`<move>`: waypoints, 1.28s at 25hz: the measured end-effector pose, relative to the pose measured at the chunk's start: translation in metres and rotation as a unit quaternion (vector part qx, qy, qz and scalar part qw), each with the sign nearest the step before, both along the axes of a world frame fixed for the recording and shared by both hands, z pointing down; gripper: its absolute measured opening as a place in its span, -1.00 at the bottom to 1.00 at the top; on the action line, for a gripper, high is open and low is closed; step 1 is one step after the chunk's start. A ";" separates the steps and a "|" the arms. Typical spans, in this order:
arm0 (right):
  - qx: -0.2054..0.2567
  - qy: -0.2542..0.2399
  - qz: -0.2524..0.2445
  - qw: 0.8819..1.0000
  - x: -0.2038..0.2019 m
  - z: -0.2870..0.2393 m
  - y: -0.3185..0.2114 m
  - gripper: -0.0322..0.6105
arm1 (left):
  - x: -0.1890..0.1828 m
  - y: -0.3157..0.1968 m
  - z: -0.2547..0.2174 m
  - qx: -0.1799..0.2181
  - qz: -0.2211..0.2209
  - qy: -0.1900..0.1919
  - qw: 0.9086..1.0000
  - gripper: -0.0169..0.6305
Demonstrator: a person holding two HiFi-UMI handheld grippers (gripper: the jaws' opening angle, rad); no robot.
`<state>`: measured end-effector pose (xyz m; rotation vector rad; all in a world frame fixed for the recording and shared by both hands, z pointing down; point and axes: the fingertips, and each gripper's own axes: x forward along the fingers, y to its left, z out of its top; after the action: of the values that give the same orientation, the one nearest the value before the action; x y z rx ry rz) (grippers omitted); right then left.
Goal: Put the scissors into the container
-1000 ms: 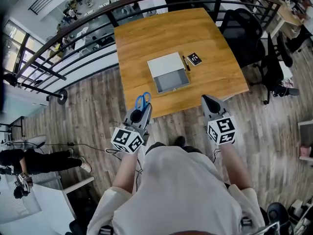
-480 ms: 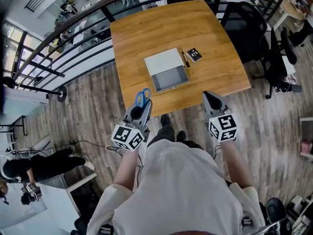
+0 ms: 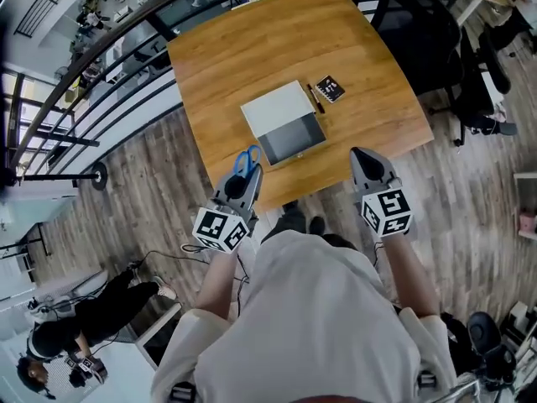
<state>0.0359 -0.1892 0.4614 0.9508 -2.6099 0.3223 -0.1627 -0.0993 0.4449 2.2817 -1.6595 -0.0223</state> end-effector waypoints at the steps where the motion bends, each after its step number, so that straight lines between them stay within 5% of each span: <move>1: -0.003 0.002 0.004 1.000 -0.005 0.003 -0.005 -0.89 | -0.004 -0.008 0.004 -0.004 0.006 0.001 1.000 -0.85; 12: -0.038 0.018 0.038 0.998 -0.045 0.044 -0.035 -0.89 | -0.027 -0.076 0.062 -0.042 0.092 -0.032 0.994 -0.85; 32: -0.114 0.053 0.058 0.990 -0.049 0.128 -0.058 -0.89 | 0.015 -0.142 0.203 -0.137 0.201 -0.115 0.963 -0.85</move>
<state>-0.0132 -0.2473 0.5895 1.0102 -2.3670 0.5706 -0.1481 -0.2412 0.6478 2.4201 -1.1694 0.5496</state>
